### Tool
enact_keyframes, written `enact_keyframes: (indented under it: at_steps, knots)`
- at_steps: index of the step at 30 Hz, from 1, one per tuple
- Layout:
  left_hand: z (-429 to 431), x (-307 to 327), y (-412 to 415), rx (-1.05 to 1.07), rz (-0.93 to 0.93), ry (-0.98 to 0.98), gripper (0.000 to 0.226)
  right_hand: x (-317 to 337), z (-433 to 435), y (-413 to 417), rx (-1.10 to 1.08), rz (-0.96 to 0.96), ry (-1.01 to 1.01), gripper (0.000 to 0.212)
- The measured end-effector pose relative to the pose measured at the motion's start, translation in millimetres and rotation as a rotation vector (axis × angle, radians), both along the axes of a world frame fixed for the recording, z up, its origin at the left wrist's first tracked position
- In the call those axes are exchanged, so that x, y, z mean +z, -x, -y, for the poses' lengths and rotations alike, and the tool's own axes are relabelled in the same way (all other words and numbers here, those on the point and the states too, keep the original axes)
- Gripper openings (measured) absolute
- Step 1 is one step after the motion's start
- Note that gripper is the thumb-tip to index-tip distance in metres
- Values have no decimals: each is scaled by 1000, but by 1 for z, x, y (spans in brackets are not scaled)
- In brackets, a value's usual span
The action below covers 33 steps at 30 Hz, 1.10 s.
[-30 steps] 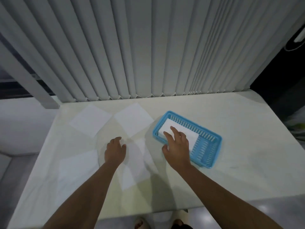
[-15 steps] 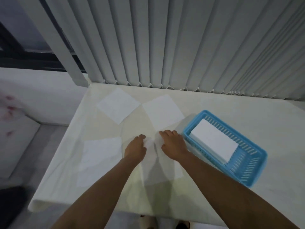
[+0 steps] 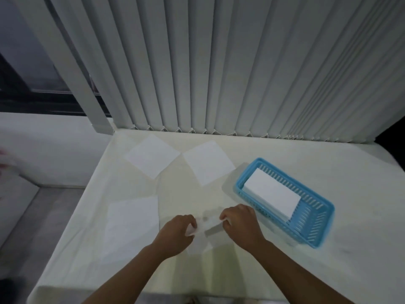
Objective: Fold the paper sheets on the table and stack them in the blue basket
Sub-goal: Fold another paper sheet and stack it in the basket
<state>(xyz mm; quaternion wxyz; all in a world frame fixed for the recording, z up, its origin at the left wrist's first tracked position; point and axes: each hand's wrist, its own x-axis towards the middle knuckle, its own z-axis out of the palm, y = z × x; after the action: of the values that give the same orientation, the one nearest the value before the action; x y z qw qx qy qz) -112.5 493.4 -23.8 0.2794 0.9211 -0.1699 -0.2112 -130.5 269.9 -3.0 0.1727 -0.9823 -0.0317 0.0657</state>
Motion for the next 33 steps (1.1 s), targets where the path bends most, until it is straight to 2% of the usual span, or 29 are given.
enact_keyframes:
  at_steps: [3,6,9,13,18,23,25,27,29,31,33]
  knots:
    - [-5,-2,13,-101,-25,-49,42,-14,8,26,33,-68,18,28]
    - [-2,-5,18,-98,-46,-55,46,-24,6,35,-18,-13,54,30]
    - [11,-5,13,44,-29,16,40,-30,-4,31,-3,37,139,30]
    - [31,-9,-1,150,55,-104,38,-41,-17,28,78,-115,288,50]
    - [46,-9,-19,144,-48,-222,37,-50,-14,35,26,-170,337,64]
    - [47,-5,-31,119,-171,-218,11,-49,3,44,-123,-179,326,79]
    - [41,-1,-35,181,-226,-117,7,-41,8,46,-198,-160,266,78]
    - [33,4,-37,295,-299,45,11,-31,6,48,-277,-93,134,69]
    - [26,13,-36,462,-396,267,13,-20,-3,52,-430,-57,-105,48]
    - [23,24,-31,638,-489,539,10,-2,-20,53,-605,-105,-421,31]
    - [26,35,-25,736,-553,784,17,13,-39,49,-697,-240,-671,37]
